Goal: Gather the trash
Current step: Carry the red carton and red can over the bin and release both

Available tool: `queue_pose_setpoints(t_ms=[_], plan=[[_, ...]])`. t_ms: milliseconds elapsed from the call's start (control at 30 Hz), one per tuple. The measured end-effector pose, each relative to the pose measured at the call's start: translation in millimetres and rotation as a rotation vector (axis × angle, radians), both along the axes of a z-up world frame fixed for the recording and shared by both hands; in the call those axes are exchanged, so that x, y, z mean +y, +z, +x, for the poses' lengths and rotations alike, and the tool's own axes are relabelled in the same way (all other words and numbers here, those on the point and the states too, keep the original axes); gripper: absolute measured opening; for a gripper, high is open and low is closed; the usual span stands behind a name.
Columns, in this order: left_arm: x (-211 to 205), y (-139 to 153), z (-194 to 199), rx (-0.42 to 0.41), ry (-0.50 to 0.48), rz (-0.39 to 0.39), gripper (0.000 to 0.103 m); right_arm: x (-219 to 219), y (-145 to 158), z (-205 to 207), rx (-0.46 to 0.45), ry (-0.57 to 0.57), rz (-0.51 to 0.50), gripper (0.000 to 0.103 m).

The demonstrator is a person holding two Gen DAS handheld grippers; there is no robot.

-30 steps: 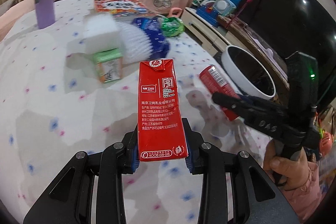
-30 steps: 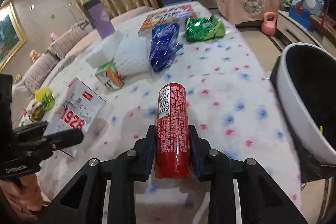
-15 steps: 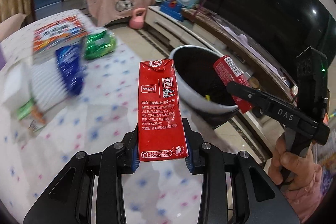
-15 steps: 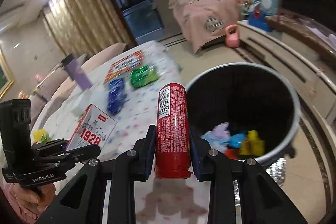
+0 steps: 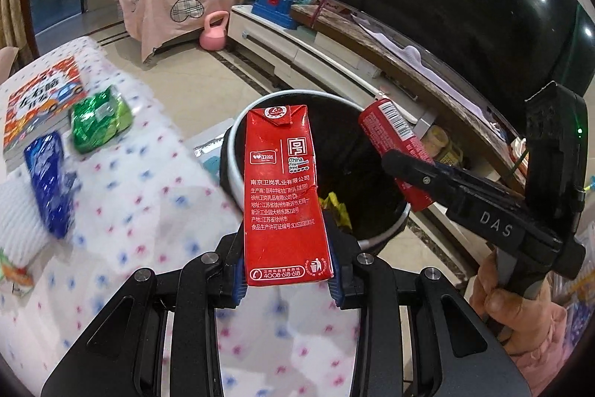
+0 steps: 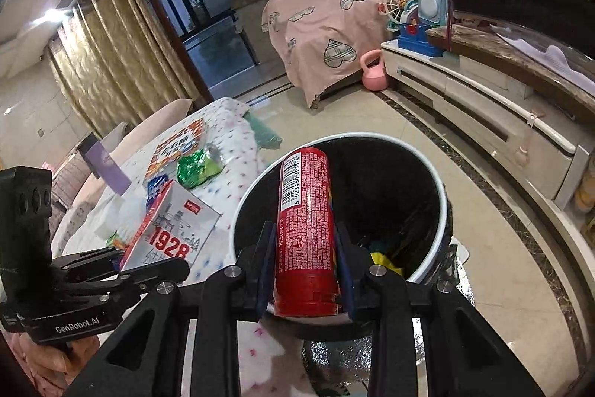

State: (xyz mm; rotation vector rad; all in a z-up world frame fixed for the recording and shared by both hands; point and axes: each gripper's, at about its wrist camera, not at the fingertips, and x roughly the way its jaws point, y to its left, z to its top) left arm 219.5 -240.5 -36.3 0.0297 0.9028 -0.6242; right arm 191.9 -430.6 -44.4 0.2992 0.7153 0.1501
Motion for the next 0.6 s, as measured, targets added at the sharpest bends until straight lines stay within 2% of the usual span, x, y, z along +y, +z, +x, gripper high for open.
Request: queue_pose_setpoints(t_ms=[600], plan=[[-36.2,-10.8,24.8,0.037,-0.020,0.028,0.032,-21.0,-7.8,21.9,0.033,-0.010,-0.003,0.030]])
